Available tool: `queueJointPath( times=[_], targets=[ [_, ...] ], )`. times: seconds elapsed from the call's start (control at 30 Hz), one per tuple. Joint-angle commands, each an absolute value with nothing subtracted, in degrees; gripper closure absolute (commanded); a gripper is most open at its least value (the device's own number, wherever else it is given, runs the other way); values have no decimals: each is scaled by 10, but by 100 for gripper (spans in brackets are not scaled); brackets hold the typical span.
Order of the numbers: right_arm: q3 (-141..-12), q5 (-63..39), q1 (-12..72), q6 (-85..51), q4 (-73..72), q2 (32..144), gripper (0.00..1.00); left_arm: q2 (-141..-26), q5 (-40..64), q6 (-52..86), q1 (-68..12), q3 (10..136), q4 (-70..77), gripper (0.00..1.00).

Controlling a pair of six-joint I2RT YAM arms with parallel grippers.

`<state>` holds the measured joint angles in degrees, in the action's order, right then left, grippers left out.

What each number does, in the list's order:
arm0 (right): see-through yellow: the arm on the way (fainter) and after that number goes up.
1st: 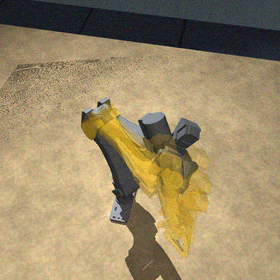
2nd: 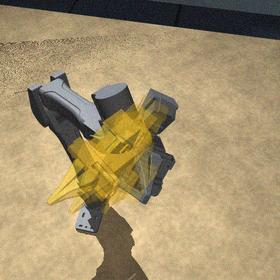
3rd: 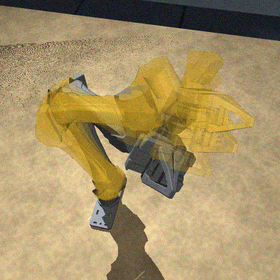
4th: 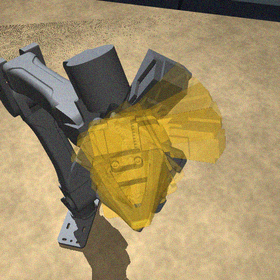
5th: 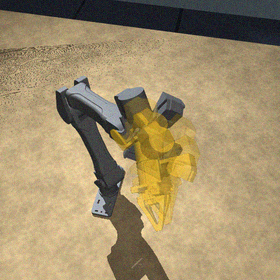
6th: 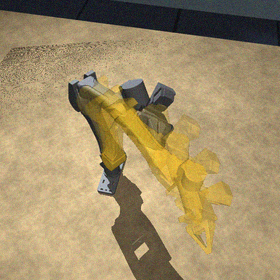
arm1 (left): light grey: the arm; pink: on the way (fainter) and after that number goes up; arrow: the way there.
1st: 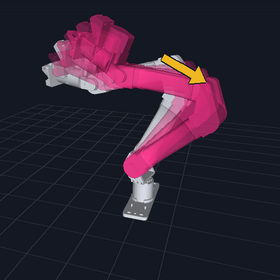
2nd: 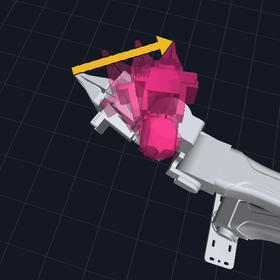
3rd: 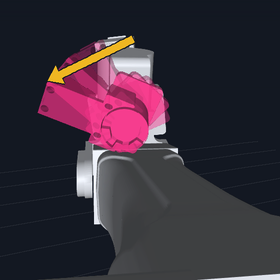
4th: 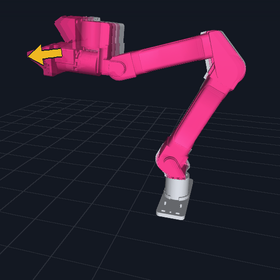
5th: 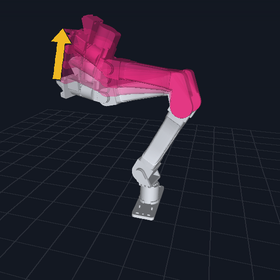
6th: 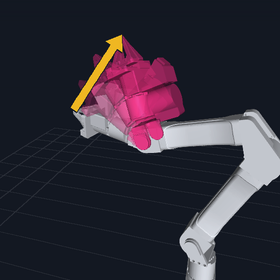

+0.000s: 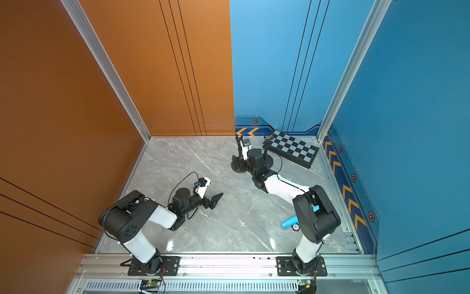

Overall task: Assemble a microphone stand
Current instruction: Place the microphone stand at the center of the board.

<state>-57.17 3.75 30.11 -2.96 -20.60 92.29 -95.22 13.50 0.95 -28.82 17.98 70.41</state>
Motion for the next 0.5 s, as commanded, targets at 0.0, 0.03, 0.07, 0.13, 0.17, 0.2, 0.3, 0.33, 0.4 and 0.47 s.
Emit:
queueJointPath(
  times=[0.0, 0.03, 0.07, 0.13, 0.17, 0.2, 0.3, 0.33, 0.4, 0.47],
  targets=[
    [-519, 5, 304, -24, -173, 833, 0, -920, 89, 13, -282, 169, 687, 2],
    [-502, 1, 304, -21, -163, 805, 0, -911, 81, 14, -282, 168, 680, 2],
    [-487, -1, 303, -18, -151, 770, 0, -899, 73, 15, -281, 167, 670, 2],
    [-472, -10, 302, -9, -99, 702, 0, -878, 63, 16, -282, 170, 647, 2],
    [-469, -11, 302, -2, -64, 666, 0, -868, 60, 14, -281, 171, 634, 2],
    [-469, -9, 302, 5, -25, 632, 0, -857, 54, 12, -281, 171, 624, 2],
    [-465, 0, 298, 27, 77, 545, 0, -827, 41, 14, -278, 172, 593, 2],
    [-461, 5, 298, 32, 98, 520, 0, -817, 41, 15, -278, 174, 580, 2],
    [-448, 28, 296, 35, 128, 468, 0, -796, 35, 13, -275, 181, 543, 2],
    [-432, 49, 295, 36, 140, 422, 0, -776, 26, 13, -272, 193, 498, 2]
  ],
)
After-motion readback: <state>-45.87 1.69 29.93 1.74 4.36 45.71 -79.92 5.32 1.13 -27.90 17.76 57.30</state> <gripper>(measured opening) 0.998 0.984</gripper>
